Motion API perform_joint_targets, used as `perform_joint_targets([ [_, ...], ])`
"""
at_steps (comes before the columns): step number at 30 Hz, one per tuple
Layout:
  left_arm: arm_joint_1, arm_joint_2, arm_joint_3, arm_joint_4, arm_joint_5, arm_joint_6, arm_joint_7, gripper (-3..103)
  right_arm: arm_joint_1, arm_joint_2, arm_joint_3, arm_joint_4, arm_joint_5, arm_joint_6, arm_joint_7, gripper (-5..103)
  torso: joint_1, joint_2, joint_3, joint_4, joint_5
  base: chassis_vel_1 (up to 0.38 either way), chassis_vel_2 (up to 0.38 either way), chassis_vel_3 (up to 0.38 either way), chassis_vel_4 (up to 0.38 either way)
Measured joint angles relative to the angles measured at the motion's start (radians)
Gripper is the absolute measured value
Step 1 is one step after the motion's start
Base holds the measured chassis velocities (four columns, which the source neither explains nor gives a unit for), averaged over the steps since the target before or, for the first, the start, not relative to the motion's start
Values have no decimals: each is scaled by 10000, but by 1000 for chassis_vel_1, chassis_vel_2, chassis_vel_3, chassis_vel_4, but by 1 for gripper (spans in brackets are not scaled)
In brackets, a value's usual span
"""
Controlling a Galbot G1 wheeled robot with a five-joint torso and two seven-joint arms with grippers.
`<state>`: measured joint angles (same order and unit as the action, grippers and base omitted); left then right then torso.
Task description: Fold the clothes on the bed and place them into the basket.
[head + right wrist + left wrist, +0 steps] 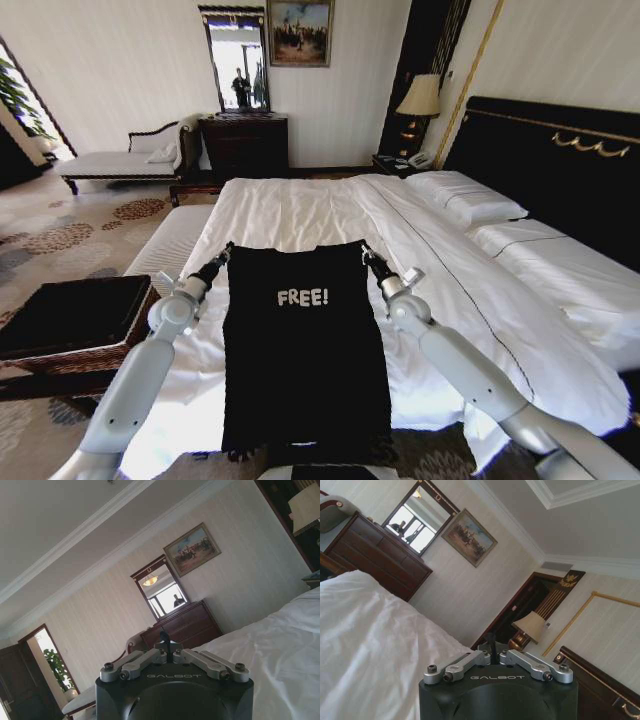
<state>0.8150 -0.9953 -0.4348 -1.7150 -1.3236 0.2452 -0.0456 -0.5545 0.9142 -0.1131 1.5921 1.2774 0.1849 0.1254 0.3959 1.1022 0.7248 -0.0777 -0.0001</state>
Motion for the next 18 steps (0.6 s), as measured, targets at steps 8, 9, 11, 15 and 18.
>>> perform_joint_targets([
  [8,-1746,223,120,557,-573,152,-337,3,2389,270,-727,-1069,567,-30,-80,1,3,0,1,-2,0,0,0,0,0],
  [9,-2017,243,156,735,-645,159,-347,3,2654,363,-762,-1276,571,-31,-133,1,4,0,1,-2,1,0,0,0,0],
  [11,-2234,260,200,899,-724,172,-367,3,2869,454,-770,-1462,579,-30,-170,1,4,0,2,1,-1,0,0,0,0],
  [15,-2587,505,480,1230,-904,198,-431,3,3051,639,-746,-1716,600,-27,-243,1,6,-1,1,-3,1,0,0,0,0],
  [18,-2211,589,513,1098,-796,198,-414,3,2623,568,-759,-1587,452,-6,-255,1,5,0,0,-2,0,0,0,0,0],
])
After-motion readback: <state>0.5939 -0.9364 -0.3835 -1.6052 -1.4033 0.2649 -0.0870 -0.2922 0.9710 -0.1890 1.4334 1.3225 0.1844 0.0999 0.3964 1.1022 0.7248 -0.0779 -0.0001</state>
